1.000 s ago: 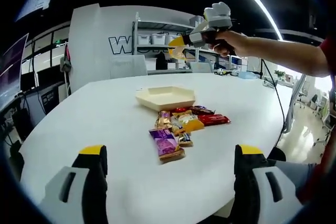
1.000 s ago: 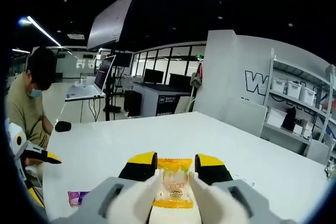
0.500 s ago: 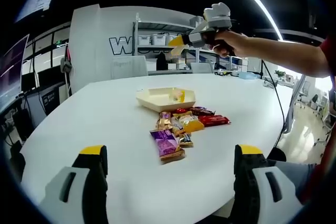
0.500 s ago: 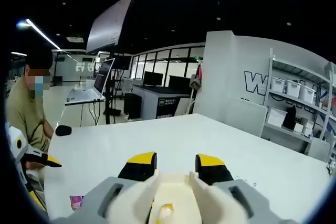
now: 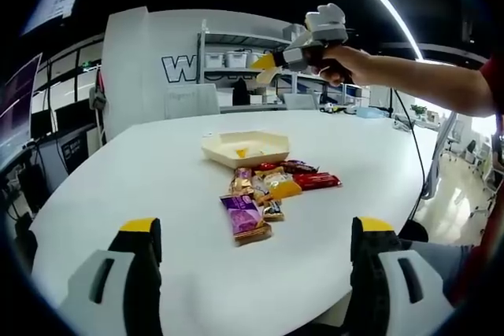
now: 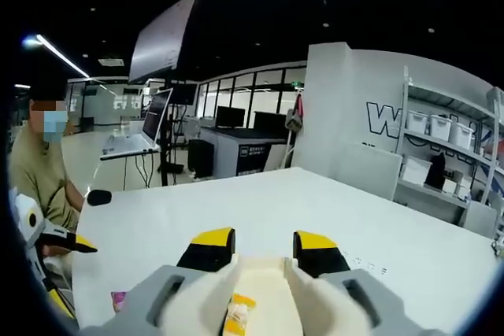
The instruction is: Place the target food into the container with the food tongs after gripping and lifting it, then release it inside without dropping or visibly crushing the food.
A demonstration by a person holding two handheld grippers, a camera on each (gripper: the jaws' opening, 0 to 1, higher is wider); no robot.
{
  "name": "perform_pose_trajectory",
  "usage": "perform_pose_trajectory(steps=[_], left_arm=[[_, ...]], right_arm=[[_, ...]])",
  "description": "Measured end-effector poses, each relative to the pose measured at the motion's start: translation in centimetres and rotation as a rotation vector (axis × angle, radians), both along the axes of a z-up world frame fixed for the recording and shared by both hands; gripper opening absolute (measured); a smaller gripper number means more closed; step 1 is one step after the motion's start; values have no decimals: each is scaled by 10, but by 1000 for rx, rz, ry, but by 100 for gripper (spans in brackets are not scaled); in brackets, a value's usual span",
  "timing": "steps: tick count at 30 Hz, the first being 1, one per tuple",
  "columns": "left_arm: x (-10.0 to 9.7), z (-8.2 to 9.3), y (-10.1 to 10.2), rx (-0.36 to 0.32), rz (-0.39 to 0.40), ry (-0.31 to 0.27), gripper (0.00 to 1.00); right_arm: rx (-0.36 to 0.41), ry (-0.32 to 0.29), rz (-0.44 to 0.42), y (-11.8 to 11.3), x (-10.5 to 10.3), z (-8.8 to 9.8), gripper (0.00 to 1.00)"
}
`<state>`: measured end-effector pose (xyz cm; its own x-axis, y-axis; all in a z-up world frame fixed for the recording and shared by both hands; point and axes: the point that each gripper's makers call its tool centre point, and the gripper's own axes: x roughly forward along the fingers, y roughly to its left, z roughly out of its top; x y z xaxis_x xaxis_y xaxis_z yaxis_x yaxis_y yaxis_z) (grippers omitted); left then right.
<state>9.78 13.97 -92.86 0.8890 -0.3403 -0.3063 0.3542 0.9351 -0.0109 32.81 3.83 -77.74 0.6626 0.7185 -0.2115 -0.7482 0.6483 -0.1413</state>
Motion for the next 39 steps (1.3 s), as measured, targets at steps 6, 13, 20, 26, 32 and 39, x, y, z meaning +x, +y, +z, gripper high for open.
perform_pose_trajectory(steps=[6, 13, 20, 26, 32, 39], left_arm=[[-3, 0, -1, 6, -3, 2, 98], [-3, 5, -3, 14, -8, -6, 98], [-5, 5, -6, 14, -12, -7, 98], [-7, 2, -6, 1, -10, 2, 98], [-7, 6, -9, 3, -16, -5, 98], [-7, 6, -11, 4, -20, -2, 97]], right_arm=[[1, 27, 9, -3, -10, -13, 24], [11, 45, 11, -7, -15, -18, 24], [56, 90, -8, -20, -24, -33, 24], [77, 113, -7, -26, -36, -42, 24], [93, 154, -1, -30, -45, -55, 24], [85, 172, 39, -32, -54, -66, 24]])
